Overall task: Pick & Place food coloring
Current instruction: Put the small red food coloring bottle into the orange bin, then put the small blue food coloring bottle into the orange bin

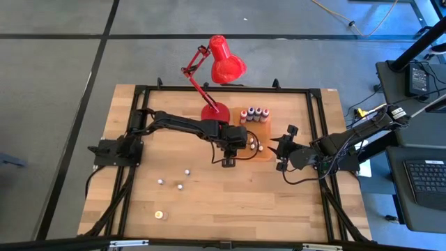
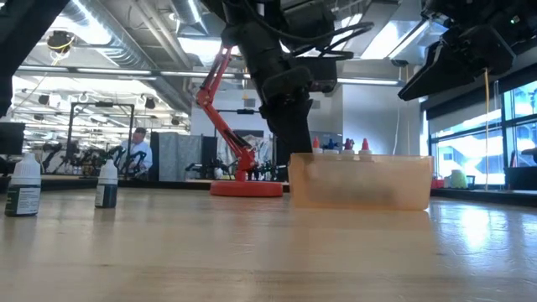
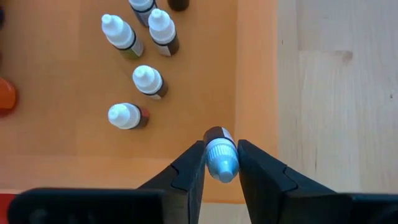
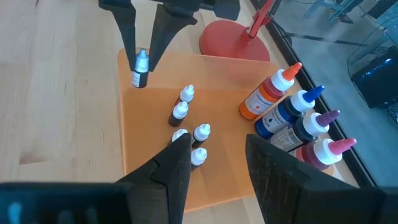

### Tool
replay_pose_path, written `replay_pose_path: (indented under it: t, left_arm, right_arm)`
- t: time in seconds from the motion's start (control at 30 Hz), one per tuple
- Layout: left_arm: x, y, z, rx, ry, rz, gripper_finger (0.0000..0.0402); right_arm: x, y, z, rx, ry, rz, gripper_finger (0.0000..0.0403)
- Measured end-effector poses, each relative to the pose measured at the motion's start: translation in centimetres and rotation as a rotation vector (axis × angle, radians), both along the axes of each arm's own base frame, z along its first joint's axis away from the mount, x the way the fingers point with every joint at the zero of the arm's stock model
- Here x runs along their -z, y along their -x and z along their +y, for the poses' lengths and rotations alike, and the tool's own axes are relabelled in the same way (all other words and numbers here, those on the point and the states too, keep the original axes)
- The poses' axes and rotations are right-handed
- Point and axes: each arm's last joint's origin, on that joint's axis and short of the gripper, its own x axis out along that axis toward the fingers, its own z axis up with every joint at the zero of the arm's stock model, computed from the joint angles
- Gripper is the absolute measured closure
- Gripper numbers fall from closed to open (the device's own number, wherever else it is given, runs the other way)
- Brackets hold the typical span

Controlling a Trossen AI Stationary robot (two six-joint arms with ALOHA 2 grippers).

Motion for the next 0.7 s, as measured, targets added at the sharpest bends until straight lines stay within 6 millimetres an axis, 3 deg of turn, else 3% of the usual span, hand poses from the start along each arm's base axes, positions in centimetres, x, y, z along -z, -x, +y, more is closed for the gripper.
replay_pose_path:
  t: [0.7]
  left_arm:
    - [0.00, 0.01, 0.00, -0.001, -0.002, 0.001, 0.0283]
  right_arm:
    - [0.02, 0.00, 0.00, 0.000, -0.001, 0.002, 0.0248]
